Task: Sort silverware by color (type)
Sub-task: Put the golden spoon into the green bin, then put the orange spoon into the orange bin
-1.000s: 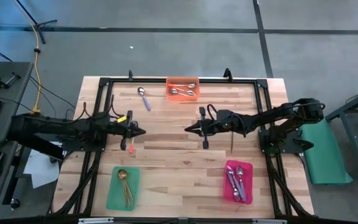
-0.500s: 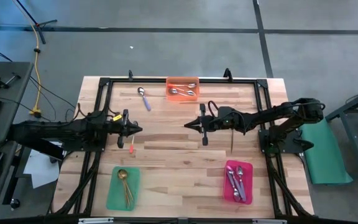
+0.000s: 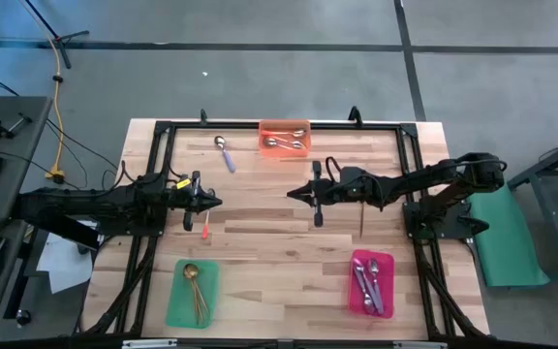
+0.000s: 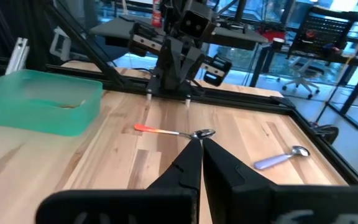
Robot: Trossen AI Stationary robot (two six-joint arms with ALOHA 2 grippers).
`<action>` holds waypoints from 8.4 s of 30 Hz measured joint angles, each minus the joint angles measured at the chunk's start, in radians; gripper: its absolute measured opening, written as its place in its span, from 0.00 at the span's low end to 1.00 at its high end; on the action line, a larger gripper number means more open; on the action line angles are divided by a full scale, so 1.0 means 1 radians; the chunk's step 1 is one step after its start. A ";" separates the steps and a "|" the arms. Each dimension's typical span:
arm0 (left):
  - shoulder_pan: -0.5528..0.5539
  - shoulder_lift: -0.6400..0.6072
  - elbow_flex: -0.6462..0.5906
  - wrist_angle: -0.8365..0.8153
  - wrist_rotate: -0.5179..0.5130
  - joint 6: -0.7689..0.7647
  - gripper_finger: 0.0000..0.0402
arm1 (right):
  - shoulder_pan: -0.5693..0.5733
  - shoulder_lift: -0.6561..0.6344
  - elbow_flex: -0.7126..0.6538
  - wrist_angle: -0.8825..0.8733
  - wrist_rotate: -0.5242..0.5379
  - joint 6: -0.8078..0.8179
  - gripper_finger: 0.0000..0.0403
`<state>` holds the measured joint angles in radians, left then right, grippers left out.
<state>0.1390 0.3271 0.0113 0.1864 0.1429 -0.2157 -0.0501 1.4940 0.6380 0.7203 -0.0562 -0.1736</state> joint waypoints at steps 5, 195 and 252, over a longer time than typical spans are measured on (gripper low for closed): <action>0.000 0.000 0.000 0.000 0.000 0.000 0.00 | 0.000 0.000 0.000 0.002 0.026 0.035 0.00; -0.639 0.632 0.758 -0.625 -0.517 -0.250 0.02 | 0.118 -0.004 0.231 -0.170 0.353 0.008 0.00; -1.305 1.196 0.881 -0.847 -0.594 -1.730 0.26 | 0.235 0.000 0.230 -0.320 0.424 -0.037 0.00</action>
<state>-1.1656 1.5235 0.8921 -0.6605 -0.4509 -1.9462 0.1844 1.4937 0.8680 0.4000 0.3676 -0.2108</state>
